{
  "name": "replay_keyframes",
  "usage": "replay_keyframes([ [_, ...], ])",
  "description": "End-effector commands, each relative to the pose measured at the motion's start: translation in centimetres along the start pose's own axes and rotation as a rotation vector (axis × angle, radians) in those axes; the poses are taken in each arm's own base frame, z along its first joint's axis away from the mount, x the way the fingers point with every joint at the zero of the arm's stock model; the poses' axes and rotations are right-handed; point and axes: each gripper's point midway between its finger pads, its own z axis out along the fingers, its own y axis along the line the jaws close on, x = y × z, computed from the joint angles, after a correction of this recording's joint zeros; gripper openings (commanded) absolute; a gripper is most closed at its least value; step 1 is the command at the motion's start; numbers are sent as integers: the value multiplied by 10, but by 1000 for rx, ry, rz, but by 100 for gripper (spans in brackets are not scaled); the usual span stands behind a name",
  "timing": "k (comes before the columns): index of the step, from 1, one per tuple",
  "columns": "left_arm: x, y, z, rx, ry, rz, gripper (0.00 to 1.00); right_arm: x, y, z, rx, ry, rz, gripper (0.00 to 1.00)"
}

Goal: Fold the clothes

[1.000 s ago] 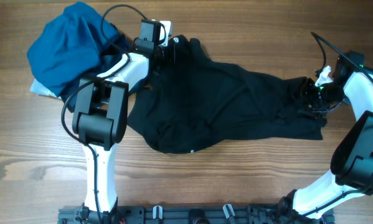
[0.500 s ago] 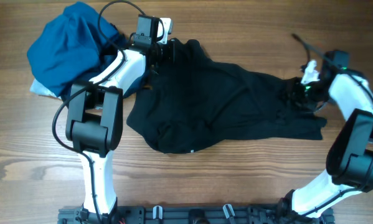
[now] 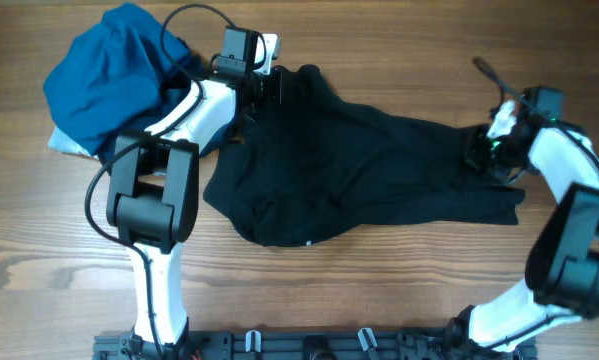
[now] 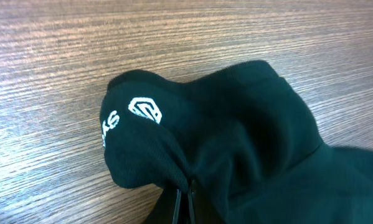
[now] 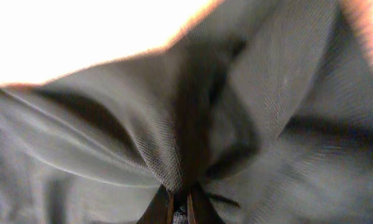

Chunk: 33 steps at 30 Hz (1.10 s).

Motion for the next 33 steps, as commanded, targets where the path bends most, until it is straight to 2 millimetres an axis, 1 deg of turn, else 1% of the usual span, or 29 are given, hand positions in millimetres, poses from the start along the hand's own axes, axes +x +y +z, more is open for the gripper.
replay_keyframes([
  [1,-30,-20,-36,27,-86,63,4,-48,17,-67,-1,-248,-75,4],
  [2,-31,-20,-37,28,-88,63,4,-52,20,-73,-5,-274,-84,4],
  [3,-30,-21,-37,29,-83,64,7,-54,22,-76,-7,-287,-89,4],
  [4,-27,-22,-36,28,-72,62,15,-54,21,-76,-7,-288,-90,4],
  [5,-23,-23,-36,28,-59,60,19,-54,21,-75,-6,-285,-91,4],
  [6,-22,-25,-35,29,-53,62,38,-55,21,-74,-6,-285,-91,4],
  [7,-23,-26,-35,32,-60,67,49,-55,21,-74,-6,-287,-92,4],
  [8,-26,-28,-35,35,-72,79,53,-56,21,-74,-8,-291,-93,4],
  [10,-32,-30,-32,41,-100,98,67,-57,22,-75,-9,-294,-94,4],
  [13,-35,-29,-22,47,-123,107,69,-56,21,-74,-8,-290,-93,4],
  [17,-36,-20,8,53,-164,118,72,-55,21,-74,-9,-286,-90,4],
  [20,-35,-15,24,59,-187,110,69,-53,21,-73,-7,-277,-86,4],
  [23,-26,-10,40,63,-178,93,64,-52,21,-73,-10,-274,-85,4],
  [24,-25,-11,40,70,-173,93,61,-52,21,-73,-10,-272,-85,5],
  [25,-24,-12,41,77,-171,92,55,-51,21,-73,-10,-271,-84,4],
  [26,-24,-15,41,96,-167,87,45,-51,21,-73,-10,-269,-82,4],
  [28,-25,-35,37,216,-164,48,4,-51,21,-73,-10,-268,-75,4],
  [30,-29,-56,29,338,-163,29,4,-51,21,-73,-10,-269,-76,4],
  [31,-32,-61,26,367,-163,26,4,-51,20,-73,-6,-271,-77,4],
  [32,-38,-65,18,390,-165,28,4,-53,20,-73,-5,-277,-87,4],
  [33,-44,-64,11,388,-173,27,4,-54,21,-74,-6,-284,-90,4],
])
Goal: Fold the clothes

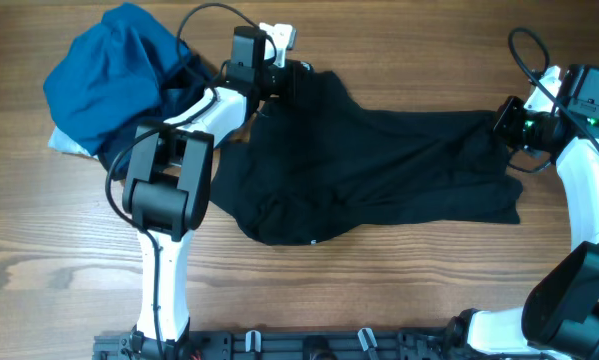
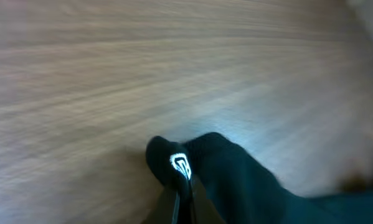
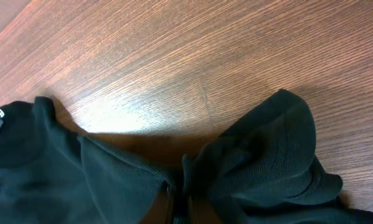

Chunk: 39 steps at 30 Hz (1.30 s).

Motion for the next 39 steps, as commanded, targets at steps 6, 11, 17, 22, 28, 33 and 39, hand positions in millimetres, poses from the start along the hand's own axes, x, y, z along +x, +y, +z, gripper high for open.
replay_keyframes([
  [6,-64,-47,-80,106,-44,-4,4,-20,-10,-1,63,-76,-29,4],
  [11,-49,-49,-130,-56,71,26,4,-19,-45,-7,264,-88,8,5],
  [17,17,-46,-160,-159,341,-83,4,-1,-40,-3,227,-14,24,6],
  [22,58,-59,-170,-174,506,-134,4,10,-56,-1,305,29,37,6],
  [28,121,-72,-187,-253,746,-147,4,26,-79,15,395,108,48,10],
  [33,170,-64,-202,-334,895,-189,10,39,-89,15,435,164,52,12],
  [39,190,-66,-220,-357,991,-237,68,45,-125,-3,514,172,171,27],
])
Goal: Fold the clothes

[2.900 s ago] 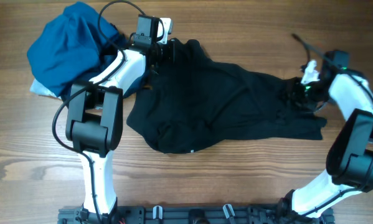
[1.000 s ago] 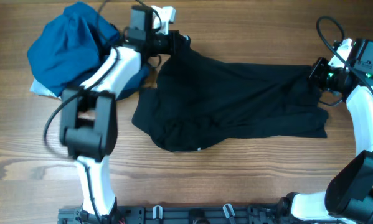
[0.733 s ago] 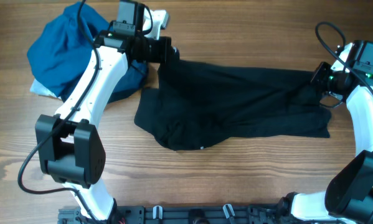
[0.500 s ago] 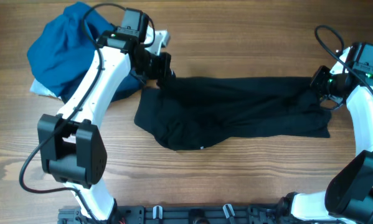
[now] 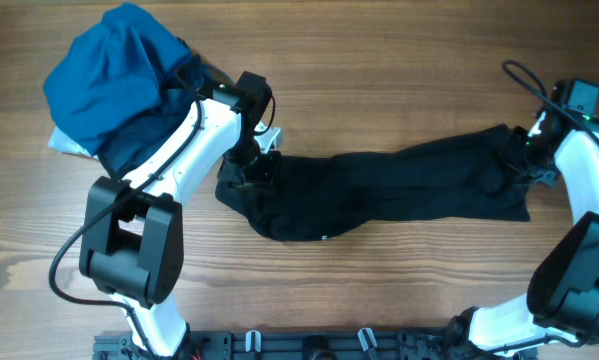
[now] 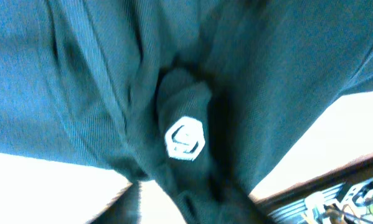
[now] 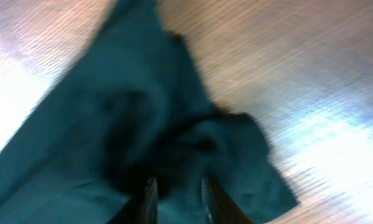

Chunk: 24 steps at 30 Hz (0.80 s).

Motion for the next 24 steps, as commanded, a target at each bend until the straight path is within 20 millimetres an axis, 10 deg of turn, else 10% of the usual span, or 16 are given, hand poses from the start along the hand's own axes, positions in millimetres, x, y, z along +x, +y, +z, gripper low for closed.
replay_keyframes([
  [1,11,4,0,-15,37,-23,71,-6,-24,5,-7,3,94,33],
  [5,-5,4,-1,-13,-27,-7,71,-13,-19,7,-176,-6,31,77],
  [9,-25,-6,-20,18,-124,-11,63,-4,-27,30,-223,66,40,80],
  [14,-45,-28,-89,51,-378,73,77,9,9,43,-420,125,-48,82],
  [24,-41,-56,-184,102,-743,181,99,40,22,79,-463,253,-23,37],
])
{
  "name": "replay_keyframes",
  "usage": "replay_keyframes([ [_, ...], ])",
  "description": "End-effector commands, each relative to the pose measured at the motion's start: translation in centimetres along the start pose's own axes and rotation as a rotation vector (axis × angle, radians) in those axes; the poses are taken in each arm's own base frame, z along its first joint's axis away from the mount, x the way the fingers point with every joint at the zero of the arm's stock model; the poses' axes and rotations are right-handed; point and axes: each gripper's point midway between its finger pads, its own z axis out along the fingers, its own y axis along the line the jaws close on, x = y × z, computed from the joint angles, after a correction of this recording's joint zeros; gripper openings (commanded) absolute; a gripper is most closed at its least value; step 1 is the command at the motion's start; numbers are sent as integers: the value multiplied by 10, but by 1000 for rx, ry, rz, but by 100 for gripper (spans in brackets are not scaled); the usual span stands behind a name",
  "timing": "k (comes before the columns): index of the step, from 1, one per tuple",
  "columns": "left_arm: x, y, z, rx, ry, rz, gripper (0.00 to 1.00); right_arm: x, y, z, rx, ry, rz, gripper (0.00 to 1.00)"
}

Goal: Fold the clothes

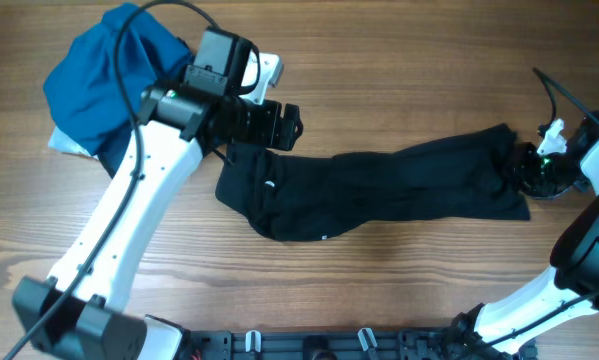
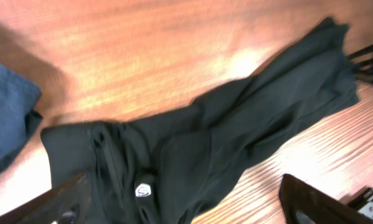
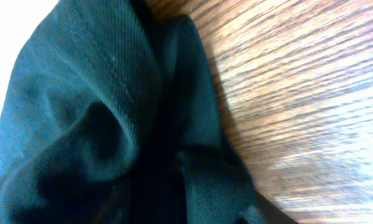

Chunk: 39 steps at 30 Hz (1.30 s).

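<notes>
A black garment [image 1: 379,190] lies as a long narrow strip across the middle of the table, with a small white logo [image 2: 144,188] near its left end. My left gripper [image 1: 284,122] hangs open above and behind that left end. In the left wrist view its fingers stand far apart, and the left gripper [image 2: 192,206] holds nothing. My right gripper [image 1: 535,170] sits low at the strip's right end. In the right wrist view the right gripper [image 3: 192,214] is open, with bunched black cloth [image 3: 99,124] between its spread fingers.
A heap of blue clothing [image 1: 109,75] lies at the far left, over a pale cloth corner [image 1: 64,145]. Its edge shows as blue cloth [image 2: 9,118] in the left wrist view. Bare wooden table [image 1: 409,90] surrounds the strip. A cable [image 1: 559,95] trails behind the right arm.
My left gripper was low on the garment's left end. It is now open, raised and farther back, and that end lies flat. The right gripper's fingers stand wider apart on the right end.
Both grippers were first shut on opposite ends of the widely spread black garment. Then they held those ends toward the far side, stretched apart. Later the garment lay nearer as a narrow strip with both grippers low on it. Now both are open.
</notes>
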Motion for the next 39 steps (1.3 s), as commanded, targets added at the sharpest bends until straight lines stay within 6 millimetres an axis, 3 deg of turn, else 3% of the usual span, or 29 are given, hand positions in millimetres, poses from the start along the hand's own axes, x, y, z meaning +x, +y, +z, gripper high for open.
replay_keyframes([
  [1,-17,-9,-30,17,-113,28,99,20,13,25,-93,84,45,22],
  [2,-19,-9,-33,15,-126,32,99,16,14,21,-92,72,40,10],
  [3,-21,-9,-35,11,-137,34,100,11,15,14,-87,56,34,4],
  [4,-22,-9,-36,10,-142,36,100,5,17,6,-81,35,27,4],
  [7,-22,-9,-36,8,-142,35,99,-21,0,-45,37,-79,108,4],
  [11,-22,-9,-36,8,-143,35,100,-42,-27,-128,241,-270,190,4],
  [14,-24,-9,-36,9,-150,37,100,-42,-19,-157,249,-345,186,4],
  [15,-25,-10,-36,10,-155,39,99,-40,-7,-162,220,-356,180,4],
  [19,-29,-10,-37,12,-170,43,100,-20,30,-149,137,-263,126,4],
  [26,-34,-11,-38,16,-193,49,100,56,126,-77,105,21,-201,5],
  [28,-34,-12,-38,17,-194,49,100,74,159,-66,86,56,-391,16],
  [31,-34,-11,-38,16,-194,49,100,93,187,-57,63,87,-595,35],
  [33,-34,-11,-38,16,-194,50,100,95,194,-55,59,83,-631,45],
  [35,-34,-11,-38,16,-191,49,100,85,189,-56,85,51,-605,52],
  [39,-27,-9,-34,11,-157,32,100,49,144,-69,171,-41,-335,65],
])
